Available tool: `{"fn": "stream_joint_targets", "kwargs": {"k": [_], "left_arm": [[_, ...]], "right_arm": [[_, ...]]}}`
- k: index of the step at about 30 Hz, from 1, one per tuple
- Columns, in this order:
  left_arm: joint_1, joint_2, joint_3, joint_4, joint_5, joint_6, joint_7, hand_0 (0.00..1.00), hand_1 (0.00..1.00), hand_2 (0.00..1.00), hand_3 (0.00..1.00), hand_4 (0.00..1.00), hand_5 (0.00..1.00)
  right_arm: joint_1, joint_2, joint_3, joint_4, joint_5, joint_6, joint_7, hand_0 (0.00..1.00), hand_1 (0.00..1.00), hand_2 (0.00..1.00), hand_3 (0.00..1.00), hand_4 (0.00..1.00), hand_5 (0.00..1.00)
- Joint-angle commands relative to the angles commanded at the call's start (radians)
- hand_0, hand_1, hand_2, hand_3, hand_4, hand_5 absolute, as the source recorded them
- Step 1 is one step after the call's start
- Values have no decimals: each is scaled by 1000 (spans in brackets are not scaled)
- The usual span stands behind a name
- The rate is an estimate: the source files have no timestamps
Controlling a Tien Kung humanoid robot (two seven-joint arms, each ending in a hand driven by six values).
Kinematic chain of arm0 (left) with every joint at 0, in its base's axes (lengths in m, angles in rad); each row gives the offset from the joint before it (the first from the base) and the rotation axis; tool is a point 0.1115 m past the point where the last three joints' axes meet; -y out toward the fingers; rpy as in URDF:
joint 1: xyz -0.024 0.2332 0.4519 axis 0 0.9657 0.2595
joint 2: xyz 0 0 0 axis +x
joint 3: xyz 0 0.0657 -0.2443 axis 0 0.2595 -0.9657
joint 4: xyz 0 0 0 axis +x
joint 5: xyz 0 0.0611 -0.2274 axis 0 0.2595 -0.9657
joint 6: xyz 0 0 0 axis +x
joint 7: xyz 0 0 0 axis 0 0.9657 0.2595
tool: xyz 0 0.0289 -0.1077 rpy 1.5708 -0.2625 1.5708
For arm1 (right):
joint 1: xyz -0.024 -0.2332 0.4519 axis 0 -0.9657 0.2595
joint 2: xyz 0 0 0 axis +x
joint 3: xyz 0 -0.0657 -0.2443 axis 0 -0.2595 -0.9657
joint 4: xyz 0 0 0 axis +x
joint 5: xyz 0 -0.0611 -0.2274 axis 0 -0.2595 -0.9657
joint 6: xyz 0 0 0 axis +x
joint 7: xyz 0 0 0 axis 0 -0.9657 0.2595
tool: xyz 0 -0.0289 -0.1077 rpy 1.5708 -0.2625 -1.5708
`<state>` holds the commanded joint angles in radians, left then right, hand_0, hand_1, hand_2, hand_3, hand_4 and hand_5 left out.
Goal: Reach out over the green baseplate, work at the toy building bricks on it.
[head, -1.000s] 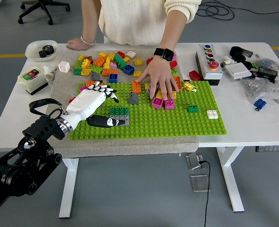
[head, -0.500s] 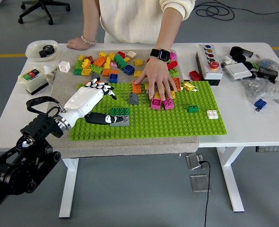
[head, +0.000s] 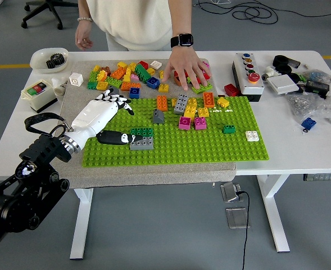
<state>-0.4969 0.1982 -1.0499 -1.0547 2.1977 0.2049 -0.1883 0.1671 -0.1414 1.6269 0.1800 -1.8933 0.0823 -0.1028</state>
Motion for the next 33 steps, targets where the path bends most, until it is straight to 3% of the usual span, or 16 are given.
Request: {"fn": "stream_joint_targets", "kwargs": {"k": [12, 24, 33], "left_arm": [[44, 6, -31, -66, -20, -24, 24, 998, 839, 777, 610, 993, 668], [69, 13, -54, -124, -116, -121, 58, 998, 808, 733, 612, 985, 668], [65, 12, -68, -138, -121, -150, 65, 998, 797, 724, 615, 979, 667]], "right_arm": [[-8, 13, -5, 0, -1, -2, 1, 746, 640, 681, 629, 819, 528], [-9, 15, -1, 0, 5, -6, -1, 746, 641, 682, 626, 819, 533], [-5, 21, -4, 0, 13, -7, 0, 746, 640, 677, 619, 818, 531]]}}
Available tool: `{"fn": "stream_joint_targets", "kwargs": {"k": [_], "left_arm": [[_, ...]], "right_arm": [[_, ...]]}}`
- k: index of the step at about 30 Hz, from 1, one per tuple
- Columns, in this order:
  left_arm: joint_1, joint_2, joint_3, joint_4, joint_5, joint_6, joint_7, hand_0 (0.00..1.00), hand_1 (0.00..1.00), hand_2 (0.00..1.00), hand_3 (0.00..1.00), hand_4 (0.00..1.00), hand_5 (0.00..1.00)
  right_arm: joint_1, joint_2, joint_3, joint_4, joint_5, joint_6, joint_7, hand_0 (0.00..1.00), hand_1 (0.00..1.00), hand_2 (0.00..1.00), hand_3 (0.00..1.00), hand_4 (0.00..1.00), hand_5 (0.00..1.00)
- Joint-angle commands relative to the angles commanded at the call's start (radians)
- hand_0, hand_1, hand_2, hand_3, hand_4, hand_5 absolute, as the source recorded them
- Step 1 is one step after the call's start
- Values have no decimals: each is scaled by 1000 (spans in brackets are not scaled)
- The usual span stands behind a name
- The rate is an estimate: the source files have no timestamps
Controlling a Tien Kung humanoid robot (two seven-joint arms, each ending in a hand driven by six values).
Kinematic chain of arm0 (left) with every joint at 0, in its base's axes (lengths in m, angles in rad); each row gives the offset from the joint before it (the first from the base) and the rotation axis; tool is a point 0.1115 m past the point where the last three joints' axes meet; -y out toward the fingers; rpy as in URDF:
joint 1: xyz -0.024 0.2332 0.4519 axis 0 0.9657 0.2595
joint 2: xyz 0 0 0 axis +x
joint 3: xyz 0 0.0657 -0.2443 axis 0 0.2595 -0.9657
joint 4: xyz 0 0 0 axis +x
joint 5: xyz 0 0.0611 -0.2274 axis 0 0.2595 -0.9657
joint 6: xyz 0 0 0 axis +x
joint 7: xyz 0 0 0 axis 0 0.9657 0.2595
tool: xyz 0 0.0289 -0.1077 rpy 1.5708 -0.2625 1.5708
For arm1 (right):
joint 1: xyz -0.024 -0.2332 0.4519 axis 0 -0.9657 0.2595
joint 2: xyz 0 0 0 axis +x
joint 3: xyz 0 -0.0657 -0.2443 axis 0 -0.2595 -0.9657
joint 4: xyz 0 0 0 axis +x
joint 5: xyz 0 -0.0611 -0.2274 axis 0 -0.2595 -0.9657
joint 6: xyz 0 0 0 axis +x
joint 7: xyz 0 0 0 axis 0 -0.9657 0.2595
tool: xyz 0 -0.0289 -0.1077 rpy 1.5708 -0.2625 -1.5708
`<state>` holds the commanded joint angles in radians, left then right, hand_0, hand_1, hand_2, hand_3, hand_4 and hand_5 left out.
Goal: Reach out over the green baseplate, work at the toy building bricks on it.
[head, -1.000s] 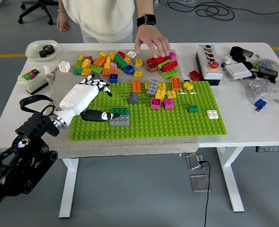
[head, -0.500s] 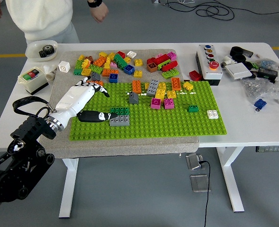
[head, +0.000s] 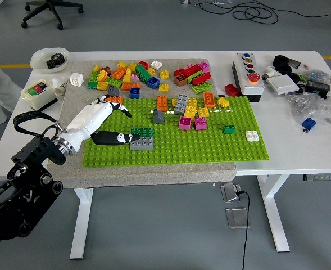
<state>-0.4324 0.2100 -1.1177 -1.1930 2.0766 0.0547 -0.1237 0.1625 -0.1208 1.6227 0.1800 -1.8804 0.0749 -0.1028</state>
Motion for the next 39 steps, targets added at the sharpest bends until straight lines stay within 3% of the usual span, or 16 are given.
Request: {"fn": "stream_joint_targets", "kwargs": {"k": [29, 30, 35, 36, 39], "left_arm": [[-9, 7, -31, -57, -34, -21, 2, 998, 814, 747, 634, 978, 682], [-8, 7, -34, -54, -55, -21, -4, 998, 852, 787, 674, 981, 687], [-6, 11, -43, -47, -113, -21, -26, 998, 852, 787, 674, 981, 687], [-7, 15, -47, -42, -151, -29, -44, 958, 888, 833, 789, 982, 707], [-15, 29, -54, -33, -278, -60, -78, 958, 888, 833, 789, 982, 707]], "right_arm": [[4, 1, 4, 0, -12, -1, -2, 745, 640, 675, 608, 812, 529], [4, 1, 3, 0, -13, 0, -2, 745, 639, 675, 608, 812, 530], [4, 1, 3, 0, -14, 0, -3, 745, 639, 675, 608, 812, 530], [3, 1, 2, 0, -14, 0, -2, 744, 640, 676, 606, 811, 530], [0, 2, 3, 0, -16, 2, -3, 744, 640, 676, 606, 811, 530]]}}
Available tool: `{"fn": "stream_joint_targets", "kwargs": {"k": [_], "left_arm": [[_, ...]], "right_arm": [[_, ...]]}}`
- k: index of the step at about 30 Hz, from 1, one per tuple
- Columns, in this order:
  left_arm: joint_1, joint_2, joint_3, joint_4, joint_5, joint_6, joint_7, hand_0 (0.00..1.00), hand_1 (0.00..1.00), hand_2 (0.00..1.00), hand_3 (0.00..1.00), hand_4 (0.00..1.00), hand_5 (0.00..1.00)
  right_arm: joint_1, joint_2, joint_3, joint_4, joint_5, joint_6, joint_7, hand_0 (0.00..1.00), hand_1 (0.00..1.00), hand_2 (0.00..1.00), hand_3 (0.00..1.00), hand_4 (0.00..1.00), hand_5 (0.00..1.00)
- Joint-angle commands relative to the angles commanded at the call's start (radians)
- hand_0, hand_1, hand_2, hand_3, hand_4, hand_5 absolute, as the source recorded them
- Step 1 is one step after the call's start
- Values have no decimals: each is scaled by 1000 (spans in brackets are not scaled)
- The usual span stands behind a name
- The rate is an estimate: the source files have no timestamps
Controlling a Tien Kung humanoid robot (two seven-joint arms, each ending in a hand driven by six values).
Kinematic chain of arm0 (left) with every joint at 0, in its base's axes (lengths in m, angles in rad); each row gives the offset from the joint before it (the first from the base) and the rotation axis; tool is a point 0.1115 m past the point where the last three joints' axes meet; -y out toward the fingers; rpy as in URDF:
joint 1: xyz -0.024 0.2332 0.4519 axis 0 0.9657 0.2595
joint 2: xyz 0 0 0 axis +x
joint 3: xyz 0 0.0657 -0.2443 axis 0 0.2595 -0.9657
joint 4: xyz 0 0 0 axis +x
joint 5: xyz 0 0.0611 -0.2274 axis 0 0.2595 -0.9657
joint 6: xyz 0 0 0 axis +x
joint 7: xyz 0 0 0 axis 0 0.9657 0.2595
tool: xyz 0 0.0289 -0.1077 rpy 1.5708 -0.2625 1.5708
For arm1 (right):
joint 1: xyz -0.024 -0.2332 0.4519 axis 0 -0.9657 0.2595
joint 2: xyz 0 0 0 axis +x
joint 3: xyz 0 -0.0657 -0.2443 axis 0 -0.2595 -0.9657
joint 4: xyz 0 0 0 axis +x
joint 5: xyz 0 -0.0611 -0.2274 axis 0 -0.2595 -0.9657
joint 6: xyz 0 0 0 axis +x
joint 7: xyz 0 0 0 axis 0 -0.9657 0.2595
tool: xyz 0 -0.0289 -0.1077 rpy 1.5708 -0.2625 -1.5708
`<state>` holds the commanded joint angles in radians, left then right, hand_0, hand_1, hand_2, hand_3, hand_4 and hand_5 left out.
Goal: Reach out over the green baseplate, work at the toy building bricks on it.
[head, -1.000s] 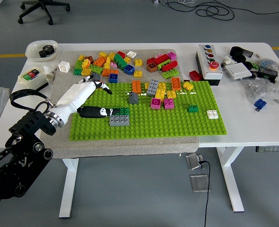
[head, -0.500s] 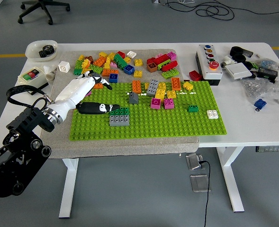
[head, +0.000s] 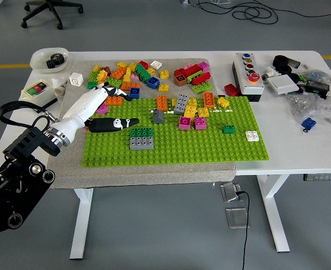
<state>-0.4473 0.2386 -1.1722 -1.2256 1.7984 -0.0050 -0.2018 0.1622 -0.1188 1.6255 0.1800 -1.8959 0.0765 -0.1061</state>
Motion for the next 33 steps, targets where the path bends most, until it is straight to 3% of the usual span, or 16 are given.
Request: {"fn": "stream_joint_targets", "kwargs": {"k": [7, 18, 24, 33], "left_arm": [[-12, 33, -21, 26, -281, -108, -21, 941, 898, 838, 810, 981, 726], [-30, 92, -88, 71, -704, -294, 7, 954, 913, 846, 831, 987, 750], [-51, 113, -133, 103, -853, -340, 9, 960, 923, 863, 868, 994, 737], [-51, 142, -145, 97, -906, -330, -3, 948, 933, 893, 909, 988, 749]], "right_arm": [[3, -2, -2, 0, -2, 1, 1, 744, 640, 675, 606, 810, 530], [4, -4, -4, 0, -3, 4, 1, 744, 640, 676, 605, 810, 530], [10, -3, -5, 0, 1, 4, 2, 744, 640, 676, 605, 810, 531], [11, -2, -4, 0, 1, 5, 1, 744, 639, 676, 605, 810, 531]]}}
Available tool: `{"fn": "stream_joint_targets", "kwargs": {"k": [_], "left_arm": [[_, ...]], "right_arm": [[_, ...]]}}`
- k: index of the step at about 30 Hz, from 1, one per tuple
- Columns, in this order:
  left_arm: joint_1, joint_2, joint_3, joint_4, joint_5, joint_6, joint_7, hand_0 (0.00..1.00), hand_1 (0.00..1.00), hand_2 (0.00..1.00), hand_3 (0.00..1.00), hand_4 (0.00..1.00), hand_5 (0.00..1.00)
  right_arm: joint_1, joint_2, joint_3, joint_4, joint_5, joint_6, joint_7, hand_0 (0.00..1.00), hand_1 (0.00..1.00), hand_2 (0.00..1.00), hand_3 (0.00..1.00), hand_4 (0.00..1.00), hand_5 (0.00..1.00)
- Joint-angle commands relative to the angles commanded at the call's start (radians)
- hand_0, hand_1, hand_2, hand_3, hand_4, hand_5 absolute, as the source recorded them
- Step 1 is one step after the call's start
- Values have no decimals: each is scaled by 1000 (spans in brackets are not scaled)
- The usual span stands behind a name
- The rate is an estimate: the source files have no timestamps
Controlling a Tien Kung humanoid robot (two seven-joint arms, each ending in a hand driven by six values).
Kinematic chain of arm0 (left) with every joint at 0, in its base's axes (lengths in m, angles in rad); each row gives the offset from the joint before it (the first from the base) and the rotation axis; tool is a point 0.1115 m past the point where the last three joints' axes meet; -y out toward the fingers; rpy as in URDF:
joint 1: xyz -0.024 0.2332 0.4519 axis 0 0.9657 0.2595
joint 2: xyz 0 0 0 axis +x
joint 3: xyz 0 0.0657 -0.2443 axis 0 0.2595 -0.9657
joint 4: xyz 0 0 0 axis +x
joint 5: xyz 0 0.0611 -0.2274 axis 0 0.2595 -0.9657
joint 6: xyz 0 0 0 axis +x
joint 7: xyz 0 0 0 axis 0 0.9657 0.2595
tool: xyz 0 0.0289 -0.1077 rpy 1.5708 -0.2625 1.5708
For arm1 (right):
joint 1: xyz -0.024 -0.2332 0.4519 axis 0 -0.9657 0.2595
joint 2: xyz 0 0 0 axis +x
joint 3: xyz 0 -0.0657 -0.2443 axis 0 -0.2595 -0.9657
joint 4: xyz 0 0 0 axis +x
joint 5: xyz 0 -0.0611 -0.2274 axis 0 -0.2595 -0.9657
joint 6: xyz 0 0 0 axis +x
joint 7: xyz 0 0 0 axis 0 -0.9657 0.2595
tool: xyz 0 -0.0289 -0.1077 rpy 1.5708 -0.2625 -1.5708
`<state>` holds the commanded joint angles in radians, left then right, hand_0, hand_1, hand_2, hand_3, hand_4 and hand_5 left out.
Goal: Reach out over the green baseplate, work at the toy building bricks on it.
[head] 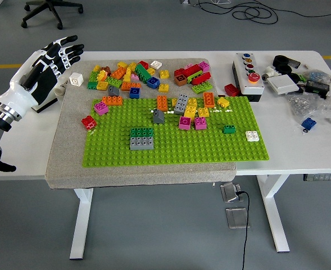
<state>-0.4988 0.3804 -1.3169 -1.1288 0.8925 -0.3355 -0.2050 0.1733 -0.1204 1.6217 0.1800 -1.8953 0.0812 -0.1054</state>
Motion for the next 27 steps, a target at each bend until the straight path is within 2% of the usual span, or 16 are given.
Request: {"fn": "stream_joint_targets", "kwargs": {"k": [6, 13, 22, 27], "left_arm": [[20, 31, 10, -28, -31, 30, -7, 935, 925, 885, 903, 992, 756], [11, 64, 25, -44, -43, 55, -18, 923, 917, 866, 892, 987, 749], [-20, 90, 59, -39, -54, 86, -28, 914, 912, 853, 884, 983, 744], [-30, 92, 63, -34, -52, 100, -27, 920, 907, 848, 881, 984, 747]], "right_arm": [[3, -1, 8, 0, 1, -4, 0, 745, 641, 676, 606, 811, 531], [-3, 5, 16, 0, 3, -7, -1, 744, 641, 676, 605, 810, 531], [-6, 12, 20, 0, 6, -11, -2, 746, 642, 678, 606, 811, 531], [-8, 13, 21, 0, 7, -16, -4, 747, 643, 678, 606, 810, 531]]}}
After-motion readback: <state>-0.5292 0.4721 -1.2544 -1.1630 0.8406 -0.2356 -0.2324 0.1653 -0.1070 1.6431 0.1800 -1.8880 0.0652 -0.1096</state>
